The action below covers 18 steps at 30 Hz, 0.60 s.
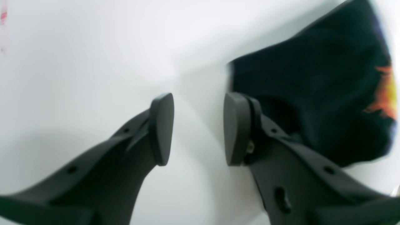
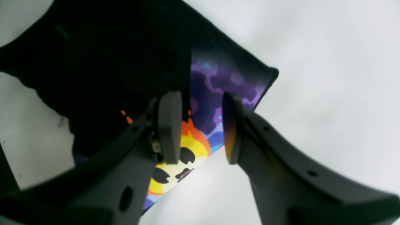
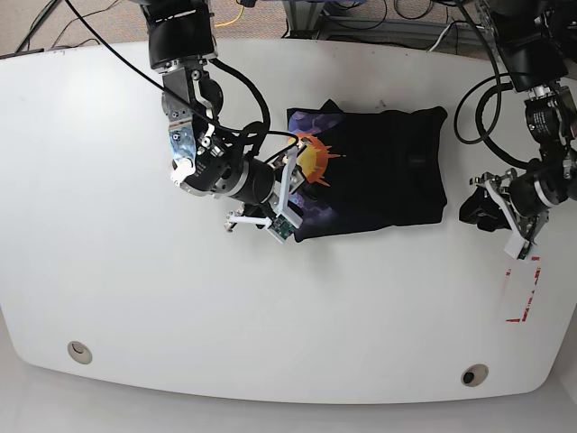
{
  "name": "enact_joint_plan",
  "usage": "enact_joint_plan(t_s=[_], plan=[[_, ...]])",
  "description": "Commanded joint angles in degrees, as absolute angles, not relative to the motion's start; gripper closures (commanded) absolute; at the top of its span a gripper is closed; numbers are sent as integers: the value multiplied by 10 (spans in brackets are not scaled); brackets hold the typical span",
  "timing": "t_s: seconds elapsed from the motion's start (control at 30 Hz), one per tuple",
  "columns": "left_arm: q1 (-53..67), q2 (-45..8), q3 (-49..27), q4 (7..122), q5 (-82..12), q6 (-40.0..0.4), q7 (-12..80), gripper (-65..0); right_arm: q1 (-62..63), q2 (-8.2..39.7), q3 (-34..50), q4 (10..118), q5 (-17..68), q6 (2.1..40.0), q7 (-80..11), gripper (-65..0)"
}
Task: Layout the t-shirt on the table in an organized manner, then fold the t-shirt properly
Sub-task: 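Drag the folded black shirt with the left gripper toward the red-marked paper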
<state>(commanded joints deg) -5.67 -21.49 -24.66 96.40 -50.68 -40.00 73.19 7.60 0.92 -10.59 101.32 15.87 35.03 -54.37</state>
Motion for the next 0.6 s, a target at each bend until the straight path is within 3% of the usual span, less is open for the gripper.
enact_joint_plan(t_s=[0.13, 0.3, 0.37, 0.47, 0.6], plan=[[-14, -174, -247, 1030, -554, -400, 763, -246, 92, -19, -105, 992, 158, 350, -528, -201], [41, -125, -245, 1045, -559, -400, 762, -244, 138, -26, -106, 917, 158, 351, -486, -73], [50, -106, -244, 1041, -545, -400, 758, -243, 152, -27, -106, 888, 158, 351, -477, -52], [63, -86, -233, 1026, -507, -400, 756, -232, 167, -29, -107, 848, 158, 351, -453, -78], [65, -64, -215, 984, -450, -400, 756, -133, 184, -41, -108, 779, 157, 355, -409, -89]])
